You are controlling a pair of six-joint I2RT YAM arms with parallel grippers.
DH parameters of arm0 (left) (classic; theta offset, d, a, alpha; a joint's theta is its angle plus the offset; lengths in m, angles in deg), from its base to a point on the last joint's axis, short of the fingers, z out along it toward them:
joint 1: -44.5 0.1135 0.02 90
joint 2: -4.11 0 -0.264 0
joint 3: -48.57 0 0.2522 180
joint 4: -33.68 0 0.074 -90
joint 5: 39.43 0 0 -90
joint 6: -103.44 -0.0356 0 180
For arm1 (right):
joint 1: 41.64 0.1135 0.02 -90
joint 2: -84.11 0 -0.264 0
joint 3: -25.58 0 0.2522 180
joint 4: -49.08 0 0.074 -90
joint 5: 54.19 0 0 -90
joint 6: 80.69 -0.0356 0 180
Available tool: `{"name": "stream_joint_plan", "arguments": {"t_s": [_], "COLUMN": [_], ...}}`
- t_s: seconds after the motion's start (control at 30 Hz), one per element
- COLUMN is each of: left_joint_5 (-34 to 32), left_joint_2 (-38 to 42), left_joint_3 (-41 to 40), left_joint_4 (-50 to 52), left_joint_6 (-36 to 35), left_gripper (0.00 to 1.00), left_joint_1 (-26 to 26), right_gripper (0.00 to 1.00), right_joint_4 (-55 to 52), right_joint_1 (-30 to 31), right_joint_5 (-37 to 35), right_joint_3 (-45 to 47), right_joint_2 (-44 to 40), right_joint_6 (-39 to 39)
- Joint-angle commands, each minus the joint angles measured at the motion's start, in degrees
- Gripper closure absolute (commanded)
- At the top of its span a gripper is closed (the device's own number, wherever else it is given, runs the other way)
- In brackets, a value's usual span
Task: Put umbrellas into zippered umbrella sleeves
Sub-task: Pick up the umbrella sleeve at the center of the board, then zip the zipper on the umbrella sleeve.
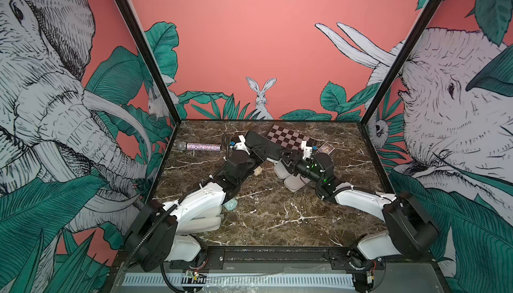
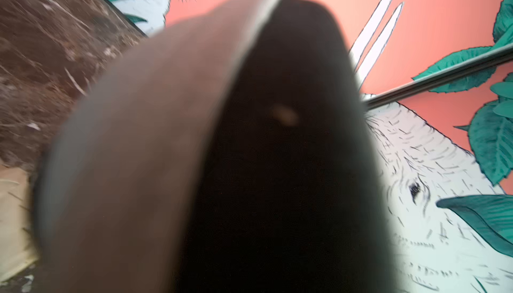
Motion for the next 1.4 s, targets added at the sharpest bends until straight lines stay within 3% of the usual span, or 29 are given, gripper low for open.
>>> {"name": "stream_joint_plan", "arguments": {"t_s": [0.0, 0.17, 0.47, 0.77, 1.37], "left_joint_5": [-9.37, -14.97, -12.35, -11.7, -12.89], "left_joint_2": [4.1, 4.86, 3.56, 2.55, 0.95], "left_joint_3": [-0.52, -0.31, 1.25, 1.8, 1.61], "left_joint_4": [-2.68, -1.91, -4.05, -2.89, -2.62], "left_joint_6": [-3.64, -5.34, -6.04, -5.91, -10.88], "left_gripper": [0.78, 0.78, 0.78, 0.78, 0.78], "left_joint_1": [0.1, -2.49, -3.8, -4.96, -8.76], "right_gripper": [0.32, 0.34, 0.52, 0.61, 0.83], "right_joint_4": [-7.5, -27.92, -29.36, -28.87, -27.68], "right_joint_1": [0.72, 9.45, 15.23, 15.36, 15.35], "right_joint_5": [-3.71, -17.86, -22.34, -22.4, -25.96], "right_joint_3": [0.42, -3.35, -10.31, -13.43, -14.75], "right_joint_2": [-5.87, -12.04, -4.18, -1.53, -1.38], "right_joint_6": [3.68, 24.11, 39.73, 42.96, 36.13]}}
